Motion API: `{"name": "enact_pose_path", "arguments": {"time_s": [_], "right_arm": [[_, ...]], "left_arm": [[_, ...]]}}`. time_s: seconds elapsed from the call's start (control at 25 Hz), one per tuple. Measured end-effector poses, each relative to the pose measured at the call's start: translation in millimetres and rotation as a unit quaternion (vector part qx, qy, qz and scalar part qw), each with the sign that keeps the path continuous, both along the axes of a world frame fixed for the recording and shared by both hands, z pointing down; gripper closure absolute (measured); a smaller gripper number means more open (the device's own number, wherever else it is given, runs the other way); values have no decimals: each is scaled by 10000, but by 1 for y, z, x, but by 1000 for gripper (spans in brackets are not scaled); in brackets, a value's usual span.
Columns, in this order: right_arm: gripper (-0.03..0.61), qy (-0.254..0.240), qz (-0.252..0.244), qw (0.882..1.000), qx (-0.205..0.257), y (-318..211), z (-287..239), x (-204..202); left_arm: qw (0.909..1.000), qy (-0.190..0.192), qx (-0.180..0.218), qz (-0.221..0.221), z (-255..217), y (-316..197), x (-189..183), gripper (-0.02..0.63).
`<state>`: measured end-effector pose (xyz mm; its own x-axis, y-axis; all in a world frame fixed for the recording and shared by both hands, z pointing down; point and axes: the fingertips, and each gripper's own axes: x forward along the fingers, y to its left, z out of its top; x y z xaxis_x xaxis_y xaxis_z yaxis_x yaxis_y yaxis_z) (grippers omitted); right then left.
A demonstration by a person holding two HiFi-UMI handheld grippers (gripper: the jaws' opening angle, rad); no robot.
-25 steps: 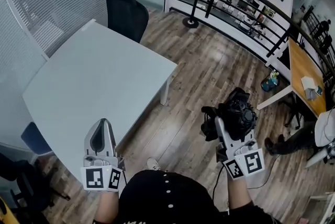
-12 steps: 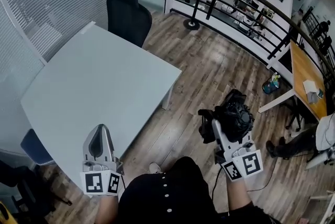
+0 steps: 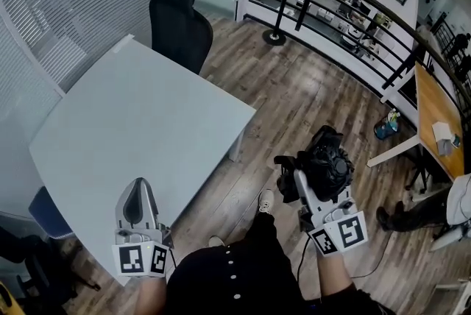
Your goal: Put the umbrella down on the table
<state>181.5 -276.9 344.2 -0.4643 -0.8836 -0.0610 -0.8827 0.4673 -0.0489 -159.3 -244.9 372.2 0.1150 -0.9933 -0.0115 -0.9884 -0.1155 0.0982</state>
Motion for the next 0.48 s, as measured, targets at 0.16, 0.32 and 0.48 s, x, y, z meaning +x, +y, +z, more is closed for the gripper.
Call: {"name": "enact_pose_path", "arguments": {"time_s": [0.16, 0.32, 0.48], "right_arm": [[318, -18, -36, 10000, 11, -29, 0, 20], [318, 12, -119, 9999, 2, -65, 3, 38], [318, 18, -331, 9994, -38, -105, -2, 50]], "left_arm": [[9999, -64, 118, 42, -7, -28, 24, 598], [9999, -83, 88, -96, -6, -57, 39, 599], [9996, -95, 114, -260, -16, -88, 54, 598]]}}
